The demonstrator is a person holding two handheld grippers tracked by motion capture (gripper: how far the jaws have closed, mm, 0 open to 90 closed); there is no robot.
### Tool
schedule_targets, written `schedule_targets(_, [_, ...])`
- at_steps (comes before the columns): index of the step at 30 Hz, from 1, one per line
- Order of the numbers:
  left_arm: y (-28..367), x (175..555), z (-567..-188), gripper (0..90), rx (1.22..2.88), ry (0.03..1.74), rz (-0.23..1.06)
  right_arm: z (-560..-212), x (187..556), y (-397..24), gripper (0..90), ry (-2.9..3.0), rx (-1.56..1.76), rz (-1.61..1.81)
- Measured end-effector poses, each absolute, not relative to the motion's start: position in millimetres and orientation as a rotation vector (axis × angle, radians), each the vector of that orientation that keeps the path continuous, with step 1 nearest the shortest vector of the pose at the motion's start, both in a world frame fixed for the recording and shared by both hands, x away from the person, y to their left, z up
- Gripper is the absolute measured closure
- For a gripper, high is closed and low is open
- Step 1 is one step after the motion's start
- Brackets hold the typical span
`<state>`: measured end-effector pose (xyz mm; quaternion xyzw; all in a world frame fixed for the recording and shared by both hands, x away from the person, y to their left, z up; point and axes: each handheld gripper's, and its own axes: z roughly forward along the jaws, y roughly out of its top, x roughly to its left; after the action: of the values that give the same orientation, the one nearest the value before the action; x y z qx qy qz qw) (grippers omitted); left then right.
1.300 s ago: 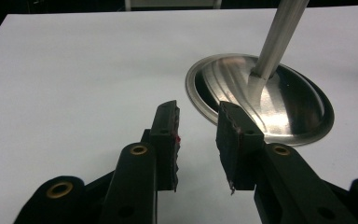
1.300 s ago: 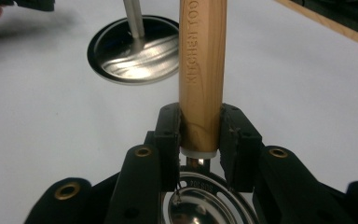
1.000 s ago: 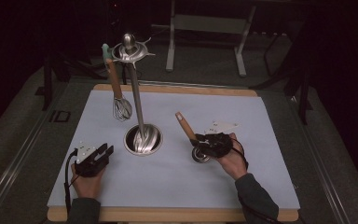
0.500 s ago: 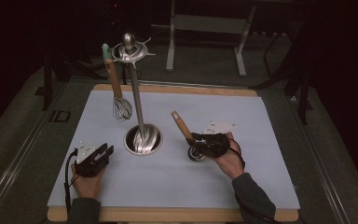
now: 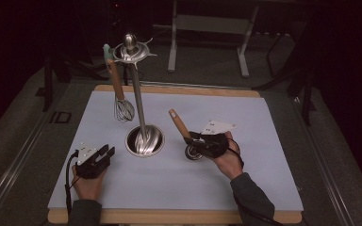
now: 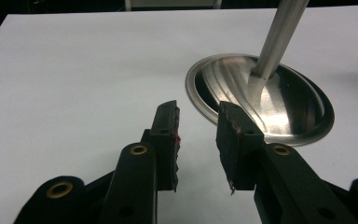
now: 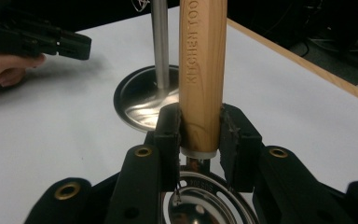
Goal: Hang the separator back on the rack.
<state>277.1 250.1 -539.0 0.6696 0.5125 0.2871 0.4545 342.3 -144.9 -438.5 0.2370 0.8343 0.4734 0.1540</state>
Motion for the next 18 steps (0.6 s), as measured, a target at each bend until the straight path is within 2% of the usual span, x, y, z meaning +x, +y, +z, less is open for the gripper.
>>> schedule_targets(18, [249.7, 277.3, -539.0, 69.2, 1.654, 1.266, 0.71, -422.8, 339.8, -138.4, 70.3, 2.326, 0.626, 1.444])
